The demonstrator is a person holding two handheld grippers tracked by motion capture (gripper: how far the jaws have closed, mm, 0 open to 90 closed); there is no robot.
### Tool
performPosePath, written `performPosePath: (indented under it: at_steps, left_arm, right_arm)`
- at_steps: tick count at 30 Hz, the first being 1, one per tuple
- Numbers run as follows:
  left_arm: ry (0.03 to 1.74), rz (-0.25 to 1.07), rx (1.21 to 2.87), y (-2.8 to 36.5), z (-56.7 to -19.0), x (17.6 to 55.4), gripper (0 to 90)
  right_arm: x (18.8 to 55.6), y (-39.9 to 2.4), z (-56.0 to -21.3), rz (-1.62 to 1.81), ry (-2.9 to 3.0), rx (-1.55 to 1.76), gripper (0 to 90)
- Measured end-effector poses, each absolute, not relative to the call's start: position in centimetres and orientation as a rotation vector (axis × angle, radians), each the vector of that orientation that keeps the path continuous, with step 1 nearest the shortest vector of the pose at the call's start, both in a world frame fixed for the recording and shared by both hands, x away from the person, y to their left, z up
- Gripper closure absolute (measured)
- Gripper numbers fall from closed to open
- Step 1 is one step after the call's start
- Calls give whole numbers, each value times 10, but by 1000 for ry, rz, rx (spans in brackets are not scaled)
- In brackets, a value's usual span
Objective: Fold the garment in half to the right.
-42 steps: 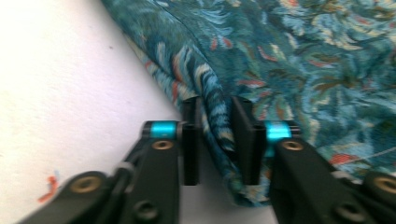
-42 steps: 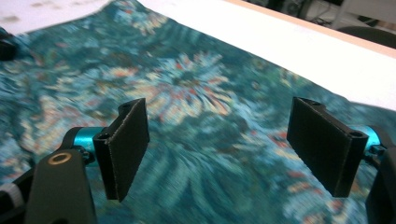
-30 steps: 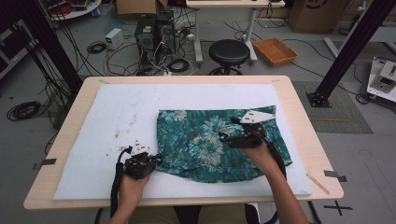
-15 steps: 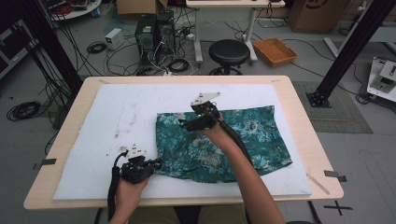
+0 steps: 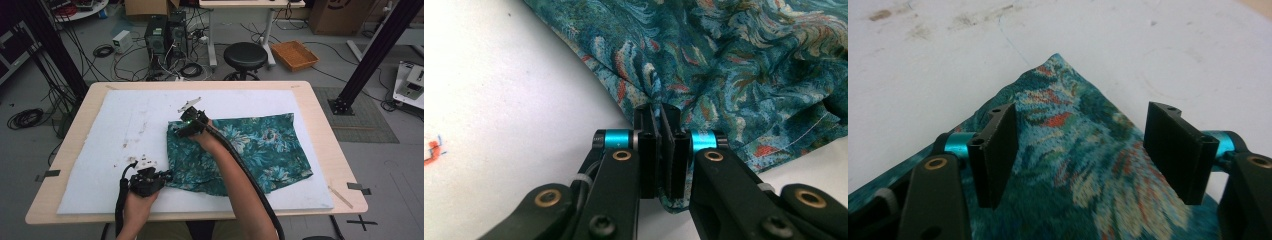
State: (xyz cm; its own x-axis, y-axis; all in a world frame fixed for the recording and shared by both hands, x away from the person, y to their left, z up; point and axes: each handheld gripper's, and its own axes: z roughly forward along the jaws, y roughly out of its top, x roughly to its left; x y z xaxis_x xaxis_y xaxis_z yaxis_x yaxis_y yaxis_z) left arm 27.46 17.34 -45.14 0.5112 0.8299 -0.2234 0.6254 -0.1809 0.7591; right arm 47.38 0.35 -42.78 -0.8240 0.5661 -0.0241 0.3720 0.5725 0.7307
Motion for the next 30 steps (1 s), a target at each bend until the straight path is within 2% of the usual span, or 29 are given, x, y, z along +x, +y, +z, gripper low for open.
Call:
performPosePath:
  at_steps: [8, 17, 19, 30]
  left_arm:
    - [1201, 294, 1892, 174, -452, 275, 869]
    - [1198, 286, 1889, 175, -452, 276, 870]
    - [1190, 300, 1892, 175, -451, 275, 872]
    - [1141, 283, 1818, 179, -439, 271, 872]
  right_arm:
    - [481, 29, -436, 1037, 2591, 763, 438]
    - [482, 41, -440, 1025, 2671, 706, 873]
    - [481, 42, -440, 1011, 2670, 679, 899]
    - [477, 36, -425, 1086, 2628, 629, 900]
